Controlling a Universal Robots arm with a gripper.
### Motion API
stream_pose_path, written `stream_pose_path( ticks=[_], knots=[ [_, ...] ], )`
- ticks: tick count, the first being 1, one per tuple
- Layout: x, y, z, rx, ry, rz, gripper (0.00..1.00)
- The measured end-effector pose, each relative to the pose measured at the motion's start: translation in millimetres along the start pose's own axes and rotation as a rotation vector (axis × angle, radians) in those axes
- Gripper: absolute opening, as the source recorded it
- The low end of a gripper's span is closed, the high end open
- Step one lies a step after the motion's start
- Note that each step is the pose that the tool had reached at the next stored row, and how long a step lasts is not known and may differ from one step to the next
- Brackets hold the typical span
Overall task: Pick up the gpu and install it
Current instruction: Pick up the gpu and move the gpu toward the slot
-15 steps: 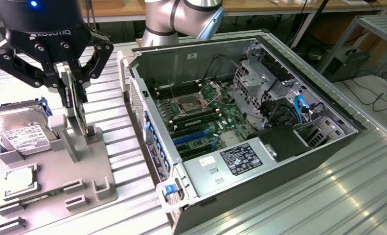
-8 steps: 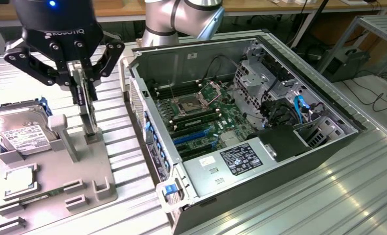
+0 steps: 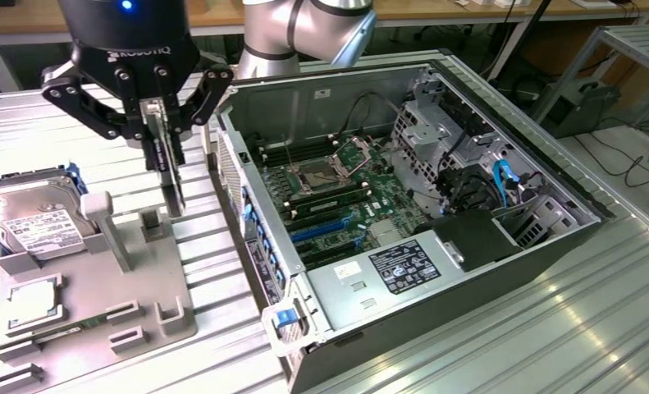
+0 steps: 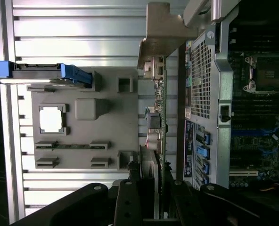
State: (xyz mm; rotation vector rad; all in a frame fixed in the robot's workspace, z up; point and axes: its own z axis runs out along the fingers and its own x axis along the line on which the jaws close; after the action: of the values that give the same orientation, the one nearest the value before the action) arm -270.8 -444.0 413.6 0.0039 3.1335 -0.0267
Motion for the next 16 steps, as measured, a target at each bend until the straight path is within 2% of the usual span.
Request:
stream_pose_path(
  ticks=[9,16],
  knots=[
    [-25.1,0.1,0.3,-0.0003,-0.0004,-0.028,0.28],
    [-52.6,0.2,0.5,-0.0003,-0.0005,-0.035,0.28]
  ],
)
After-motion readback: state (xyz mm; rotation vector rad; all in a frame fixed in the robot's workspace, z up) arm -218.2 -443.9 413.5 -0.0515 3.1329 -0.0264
